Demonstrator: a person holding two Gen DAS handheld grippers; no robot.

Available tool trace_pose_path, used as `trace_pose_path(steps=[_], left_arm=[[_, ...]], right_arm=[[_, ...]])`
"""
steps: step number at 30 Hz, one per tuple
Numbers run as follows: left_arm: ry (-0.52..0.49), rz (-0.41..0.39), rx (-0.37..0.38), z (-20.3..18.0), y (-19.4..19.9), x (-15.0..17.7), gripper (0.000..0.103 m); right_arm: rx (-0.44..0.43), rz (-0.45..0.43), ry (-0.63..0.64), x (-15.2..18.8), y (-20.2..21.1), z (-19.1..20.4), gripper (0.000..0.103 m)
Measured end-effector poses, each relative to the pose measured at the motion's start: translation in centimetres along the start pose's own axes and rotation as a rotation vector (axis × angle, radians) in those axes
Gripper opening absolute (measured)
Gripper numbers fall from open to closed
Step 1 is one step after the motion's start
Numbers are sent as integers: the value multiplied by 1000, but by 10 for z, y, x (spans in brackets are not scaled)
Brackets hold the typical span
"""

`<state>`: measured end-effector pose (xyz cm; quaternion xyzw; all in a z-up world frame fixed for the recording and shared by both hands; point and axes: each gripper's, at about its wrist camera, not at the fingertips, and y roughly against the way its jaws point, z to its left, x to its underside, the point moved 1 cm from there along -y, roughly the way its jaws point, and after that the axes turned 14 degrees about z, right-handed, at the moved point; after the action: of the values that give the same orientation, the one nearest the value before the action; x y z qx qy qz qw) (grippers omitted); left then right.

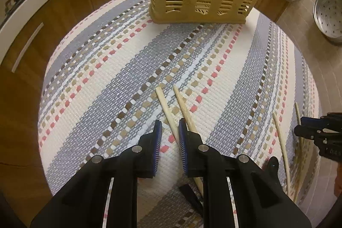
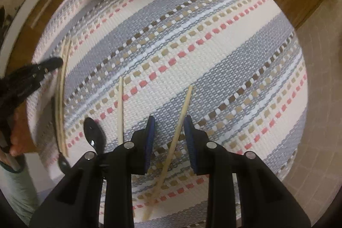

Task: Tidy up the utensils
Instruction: 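Grasp a wooden chopstick with the left gripper while the right gripper grasps another chopstick, then lift both chopsticks upright over the yellow holder and open both grippers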

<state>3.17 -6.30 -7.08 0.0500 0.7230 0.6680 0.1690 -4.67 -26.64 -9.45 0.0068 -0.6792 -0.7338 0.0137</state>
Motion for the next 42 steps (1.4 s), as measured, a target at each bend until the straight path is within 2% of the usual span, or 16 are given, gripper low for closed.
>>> trace_pose_path(steps=[1,2,4,8,9,11,12,14,19,25,29,33,36,42], left_arm=[[-8,0,-14,-3,-1,0,17],[-15,-4,-29,-6,-1,0,18],[-33,-16,-72,-12,-2,2,17],[-48,-55,-117,-18,-2,4,6],[-41,-63,-109,-16,-2,4,3],[-10,-91,-7,-6,3,4,3],[0,-108,19,1,9,6,3],[13,-167,47,7,22,9,3],[37,-294,193,22,56,10,3],[44,-383,296,36,79,9,3],[49,-424,298,47,102,11,3],[60,-499,304,54,132,10,3],[65,-565,299,53,152,5,3],[80,-781,279,41,215,-11,3]], right_arm=[[39,-5,2,0,-1,4,18],[82,-12,2,-3,-2,10,15],[87,-13,16,-3,-3,15,5],[121,-41,61,-2,-4,25,4],[109,-48,67,-2,-3,26,4],[70,-83,78,1,4,25,4],[53,-112,85,2,9,24,4],[34,-172,94,6,24,22,4],[-17,-298,120,14,54,19,4],[-52,-372,133,20,67,20,4],[-66,-424,150,22,80,21,4],[-92,-494,157,21,97,23,4],[-100,-587,166,21,122,29,4],[-112,-841,177,14,188,46,4]])
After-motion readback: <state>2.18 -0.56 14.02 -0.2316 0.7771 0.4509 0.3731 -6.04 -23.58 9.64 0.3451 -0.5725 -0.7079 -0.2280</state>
